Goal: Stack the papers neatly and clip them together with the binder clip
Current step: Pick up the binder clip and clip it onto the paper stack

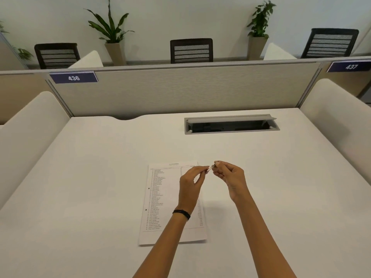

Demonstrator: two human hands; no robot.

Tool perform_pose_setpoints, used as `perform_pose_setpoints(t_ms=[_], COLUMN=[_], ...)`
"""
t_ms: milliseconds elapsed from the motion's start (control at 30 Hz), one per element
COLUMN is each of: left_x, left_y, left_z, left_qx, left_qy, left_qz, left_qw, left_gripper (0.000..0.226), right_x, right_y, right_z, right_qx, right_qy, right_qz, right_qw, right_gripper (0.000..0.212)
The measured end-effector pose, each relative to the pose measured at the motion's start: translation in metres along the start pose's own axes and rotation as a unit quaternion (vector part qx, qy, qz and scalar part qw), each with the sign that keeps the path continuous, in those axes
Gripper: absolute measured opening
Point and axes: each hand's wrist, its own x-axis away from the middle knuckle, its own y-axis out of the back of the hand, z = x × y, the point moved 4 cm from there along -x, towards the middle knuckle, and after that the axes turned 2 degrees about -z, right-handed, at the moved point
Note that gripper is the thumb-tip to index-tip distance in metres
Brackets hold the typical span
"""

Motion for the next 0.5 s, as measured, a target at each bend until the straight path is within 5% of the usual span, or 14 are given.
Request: perform_pose_setpoints(t_ms=[333,500], left_x=[-0.002,0.000], left_y=[0.016,0.020], left_z=[-0.007,-0.008], left_qx=[0.125,0.136], left_qy=[0.105,0.084], left_qz=[-0.108,-0.115], left_qw=[0.981,0.980], left_gripper=[0.020,0.010], right_x=[0.021,0.026], right_y=[-0.024,-0.032], right_z=[-0.001,-0.003], right_qx=[-0.047,-0.120], right_qy=[-0.052,-0.101], right_qz=[0.044,0.048], right_qw=[0.997,0.986], right_gripper=[0.011,0.009])
